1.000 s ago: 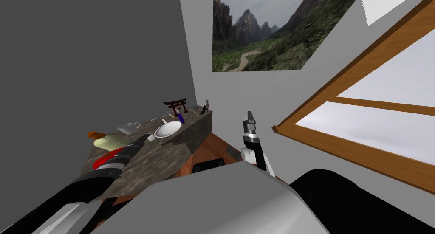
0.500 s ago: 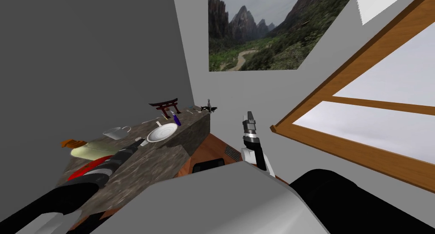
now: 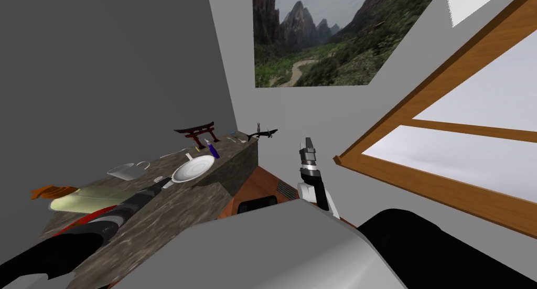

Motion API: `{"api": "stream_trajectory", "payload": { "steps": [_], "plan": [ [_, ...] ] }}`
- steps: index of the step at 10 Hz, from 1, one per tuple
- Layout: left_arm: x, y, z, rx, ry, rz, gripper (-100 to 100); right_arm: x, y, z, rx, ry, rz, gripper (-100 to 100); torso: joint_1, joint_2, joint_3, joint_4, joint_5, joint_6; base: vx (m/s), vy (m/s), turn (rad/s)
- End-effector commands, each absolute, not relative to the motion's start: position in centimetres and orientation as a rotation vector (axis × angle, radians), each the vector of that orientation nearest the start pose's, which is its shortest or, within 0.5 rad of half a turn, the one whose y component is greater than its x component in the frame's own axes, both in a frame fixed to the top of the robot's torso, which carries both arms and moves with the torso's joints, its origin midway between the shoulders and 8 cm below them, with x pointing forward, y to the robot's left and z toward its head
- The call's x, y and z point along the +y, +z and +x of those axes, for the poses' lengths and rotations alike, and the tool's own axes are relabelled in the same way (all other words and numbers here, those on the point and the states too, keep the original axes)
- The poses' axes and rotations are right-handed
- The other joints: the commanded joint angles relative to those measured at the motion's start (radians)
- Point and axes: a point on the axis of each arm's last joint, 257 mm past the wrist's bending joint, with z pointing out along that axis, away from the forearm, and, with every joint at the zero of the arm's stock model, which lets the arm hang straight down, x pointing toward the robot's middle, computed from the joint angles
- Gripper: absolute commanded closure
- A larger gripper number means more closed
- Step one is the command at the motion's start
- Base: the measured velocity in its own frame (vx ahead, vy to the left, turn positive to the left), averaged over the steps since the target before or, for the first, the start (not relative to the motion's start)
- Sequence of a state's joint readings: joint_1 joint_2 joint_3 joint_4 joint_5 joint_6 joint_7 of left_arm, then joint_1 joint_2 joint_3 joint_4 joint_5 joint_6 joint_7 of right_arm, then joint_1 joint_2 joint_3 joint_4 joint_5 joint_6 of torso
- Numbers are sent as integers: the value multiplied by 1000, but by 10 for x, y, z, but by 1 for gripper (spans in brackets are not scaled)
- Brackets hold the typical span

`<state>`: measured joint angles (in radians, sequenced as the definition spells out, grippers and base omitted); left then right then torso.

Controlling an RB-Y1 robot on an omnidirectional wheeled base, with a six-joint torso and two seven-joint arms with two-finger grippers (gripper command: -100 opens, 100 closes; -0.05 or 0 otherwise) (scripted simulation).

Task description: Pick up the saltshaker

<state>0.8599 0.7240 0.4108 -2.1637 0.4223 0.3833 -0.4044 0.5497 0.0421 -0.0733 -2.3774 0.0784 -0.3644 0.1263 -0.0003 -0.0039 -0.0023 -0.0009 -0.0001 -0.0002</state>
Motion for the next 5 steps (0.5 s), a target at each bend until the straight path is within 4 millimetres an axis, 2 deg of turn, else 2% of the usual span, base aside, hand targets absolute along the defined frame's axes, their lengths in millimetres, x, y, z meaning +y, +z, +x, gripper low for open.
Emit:
{"api": "stream_trajectory", "payload": {
  "steps": [1,2,3,4,5],
  "plan": [
    [546,-223,278,1837,-122,-979,-100,-307,26,338,707,1017,648,0,0,0,0,0,0,0,68,-11,-70],
    [546,-224,277,1839,-119,-982,-100,-307,26,338,707,1017,648,0,0,0,0,0,0,0,58,-6,-29],
    [557,-230,265,1876,-75,-1009,-100,-307,26,338,707,1017,648,0,0,1,0,0,0,0,80,1,-66],
    [568,-234,255,1906,-37,-1034,-100,-307,26,338,707,1017,648,0,1,-1,0,0,0,0,130,2,-107],
    [569,-236,252,1914,-27,-1044,-100,-307,26,338,707,1017,648,0,1,-3,-2,-1,0,0,105,3,-16]
  ]
}}
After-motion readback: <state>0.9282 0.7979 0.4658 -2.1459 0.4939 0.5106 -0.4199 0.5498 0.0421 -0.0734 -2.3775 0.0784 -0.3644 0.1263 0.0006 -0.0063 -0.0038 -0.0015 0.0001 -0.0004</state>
